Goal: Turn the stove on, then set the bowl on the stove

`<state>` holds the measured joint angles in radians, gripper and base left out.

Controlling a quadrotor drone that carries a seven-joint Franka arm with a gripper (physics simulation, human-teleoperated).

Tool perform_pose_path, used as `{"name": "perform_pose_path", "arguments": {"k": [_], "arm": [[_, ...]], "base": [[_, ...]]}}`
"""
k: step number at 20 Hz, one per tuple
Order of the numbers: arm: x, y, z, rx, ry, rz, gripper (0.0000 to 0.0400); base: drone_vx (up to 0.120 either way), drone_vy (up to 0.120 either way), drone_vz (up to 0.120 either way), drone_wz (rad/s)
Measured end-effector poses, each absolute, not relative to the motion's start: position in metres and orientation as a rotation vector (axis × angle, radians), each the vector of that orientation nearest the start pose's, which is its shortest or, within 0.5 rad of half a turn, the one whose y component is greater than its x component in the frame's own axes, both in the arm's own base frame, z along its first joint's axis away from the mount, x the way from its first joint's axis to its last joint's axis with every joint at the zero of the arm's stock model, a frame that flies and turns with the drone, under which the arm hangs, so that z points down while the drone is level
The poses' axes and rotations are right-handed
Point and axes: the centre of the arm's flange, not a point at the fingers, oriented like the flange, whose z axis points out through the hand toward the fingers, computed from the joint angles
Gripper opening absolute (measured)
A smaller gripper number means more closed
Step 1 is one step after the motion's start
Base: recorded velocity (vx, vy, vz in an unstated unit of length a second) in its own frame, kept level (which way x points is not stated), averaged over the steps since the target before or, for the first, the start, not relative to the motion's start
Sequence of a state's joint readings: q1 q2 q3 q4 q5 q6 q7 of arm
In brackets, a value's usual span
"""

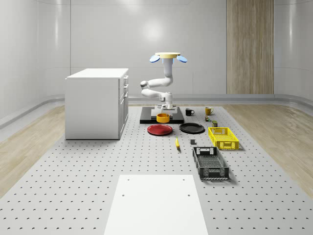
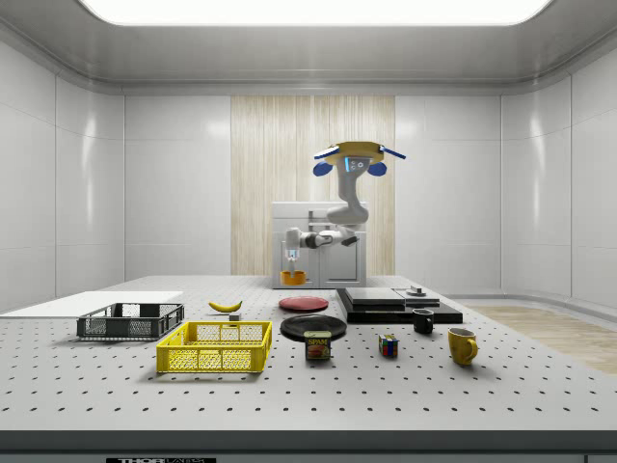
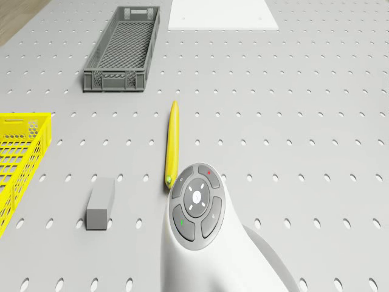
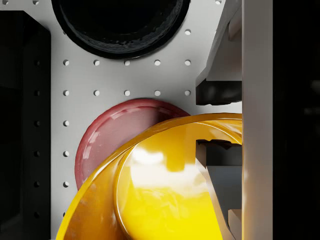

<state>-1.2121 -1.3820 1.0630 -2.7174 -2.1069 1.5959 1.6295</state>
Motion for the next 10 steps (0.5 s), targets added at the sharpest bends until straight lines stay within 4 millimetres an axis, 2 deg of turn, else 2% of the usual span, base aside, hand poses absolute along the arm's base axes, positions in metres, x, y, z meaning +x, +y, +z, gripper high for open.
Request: {"name": "perform_pose_path", "arguments": {"k": [10], "arm": [[0.3267, 0.004, 0.5908, 0.0, -0.002, 0.786, 0.01]], "base": [[-0.12, 0.0, 0.0, 0.0]]}}
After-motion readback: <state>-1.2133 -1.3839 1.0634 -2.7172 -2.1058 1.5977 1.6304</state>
